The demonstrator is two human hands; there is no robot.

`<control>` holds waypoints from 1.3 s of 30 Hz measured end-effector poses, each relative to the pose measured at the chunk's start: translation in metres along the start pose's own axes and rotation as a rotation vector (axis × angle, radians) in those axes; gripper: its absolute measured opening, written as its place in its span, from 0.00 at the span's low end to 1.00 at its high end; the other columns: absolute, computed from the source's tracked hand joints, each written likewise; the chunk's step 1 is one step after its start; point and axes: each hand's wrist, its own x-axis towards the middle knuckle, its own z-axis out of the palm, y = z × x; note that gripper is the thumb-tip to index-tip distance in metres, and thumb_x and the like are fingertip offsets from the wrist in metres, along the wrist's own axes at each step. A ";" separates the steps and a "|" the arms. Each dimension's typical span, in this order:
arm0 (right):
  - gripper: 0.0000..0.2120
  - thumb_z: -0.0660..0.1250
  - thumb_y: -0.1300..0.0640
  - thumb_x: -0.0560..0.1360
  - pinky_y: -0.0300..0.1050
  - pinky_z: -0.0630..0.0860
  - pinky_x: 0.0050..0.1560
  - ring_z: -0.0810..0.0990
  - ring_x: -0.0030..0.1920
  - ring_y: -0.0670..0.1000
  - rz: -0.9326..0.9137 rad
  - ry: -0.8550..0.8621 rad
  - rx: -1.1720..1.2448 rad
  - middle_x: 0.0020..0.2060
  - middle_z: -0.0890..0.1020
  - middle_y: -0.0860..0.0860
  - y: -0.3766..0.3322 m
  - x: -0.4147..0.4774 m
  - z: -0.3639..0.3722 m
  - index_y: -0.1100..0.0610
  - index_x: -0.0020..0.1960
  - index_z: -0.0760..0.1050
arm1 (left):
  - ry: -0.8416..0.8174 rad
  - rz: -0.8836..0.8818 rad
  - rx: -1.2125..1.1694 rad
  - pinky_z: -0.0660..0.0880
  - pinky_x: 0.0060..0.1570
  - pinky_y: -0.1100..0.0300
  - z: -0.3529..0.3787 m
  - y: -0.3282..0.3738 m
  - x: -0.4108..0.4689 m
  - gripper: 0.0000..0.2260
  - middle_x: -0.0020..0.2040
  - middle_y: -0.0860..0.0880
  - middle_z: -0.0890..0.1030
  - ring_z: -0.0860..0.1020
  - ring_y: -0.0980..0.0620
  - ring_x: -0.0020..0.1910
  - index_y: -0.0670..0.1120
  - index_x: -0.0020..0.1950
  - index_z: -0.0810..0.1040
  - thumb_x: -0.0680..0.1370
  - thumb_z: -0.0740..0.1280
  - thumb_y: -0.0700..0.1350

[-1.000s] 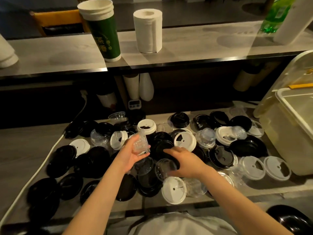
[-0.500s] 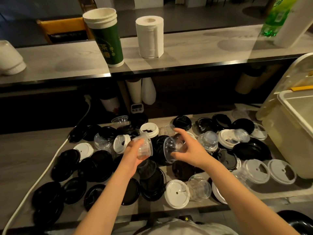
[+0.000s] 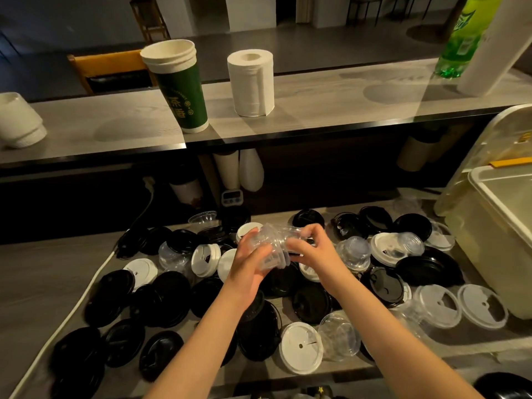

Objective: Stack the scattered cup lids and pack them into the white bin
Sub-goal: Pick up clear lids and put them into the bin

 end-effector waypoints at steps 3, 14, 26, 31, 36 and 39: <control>0.08 0.61 0.56 0.79 0.31 0.75 0.49 0.79 0.51 0.38 -0.057 -0.080 -0.078 0.52 0.78 0.45 -0.005 -0.005 0.007 0.50 0.58 0.72 | 0.010 0.029 -0.066 0.78 0.50 0.55 0.001 -0.001 0.004 0.29 0.63 0.43 0.76 0.77 0.45 0.60 0.49 0.69 0.67 0.68 0.70 0.45; 0.24 0.46 0.44 0.82 0.36 0.74 0.59 0.79 0.56 0.42 0.057 -0.280 -0.201 0.55 0.81 0.48 -0.004 -0.014 0.003 0.54 0.61 0.76 | 0.011 0.020 0.172 0.73 0.60 0.52 0.007 -0.007 0.010 0.24 0.62 0.48 0.75 0.74 0.49 0.61 0.54 0.60 0.72 0.65 0.70 0.54; 0.28 0.70 0.45 0.71 0.45 0.73 0.61 0.73 0.63 0.49 0.176 -0.081 -1.050 0.63 0.74 0.48 0.031 -0.073 -0.070 0.48 0.69 0.68 | -0.006 -0.141 0.252 0.76 0.45 0.56 0.011 -0.042 0.018 0.20 0.60 0.48 0.74 0.76 0.50 0.56 0.53 0.59 0.69 0.70 0.70 0.52; 0.41 0.70 0.42 0.67 0.49 0.71 0.63 0.65 0.68 0.53 0.226 -0.197 -1.389 0.71 0.64 0.49 0.058 -0.095 -0.063 0.47 0.75 0.57 | -0.028 -0.218 0.134 0.76 0.39 0.56 0.012 -0.048 0.014 0.06 0.55 0.46 0.77 0.78 0.49 0.53 0.51 0.54 0.72 0.78 0.61 0.49; 0.31 0.68 0.52 0.68 0.46 0.74 0.55 0.73 0.60 0.55 0.169 -0.130 -1.365 0.62 0.73 0.52 0.066 -0.095 -0.061 0.52 0.70 0.65 | -0.026 -0.254 0.120 0.76 0.44 0.54 0.011 -0.053 0.012 0.16 0.62 0.44 0.74 0.75 0.46 0.60 0.47 0.66 0.68 0.78 0.62 0.47; 0.27 0.69 0.50 0.67 0.43 0.71 0.52 0.73 0.57 0.53 0.084 -0.038 -1.286 0.57 0.75 0.51 0.059 -0.093 -0.068 0.52 0.66 0.69 | -0.009 -0.260 0.129 0.76 0.46 0.55 0.010 -0.053 0.010 0.21 0.65 0.44 0.73 0.73 0.46 0.62 0.47 0.69 0.65 0.78 0.64 0.47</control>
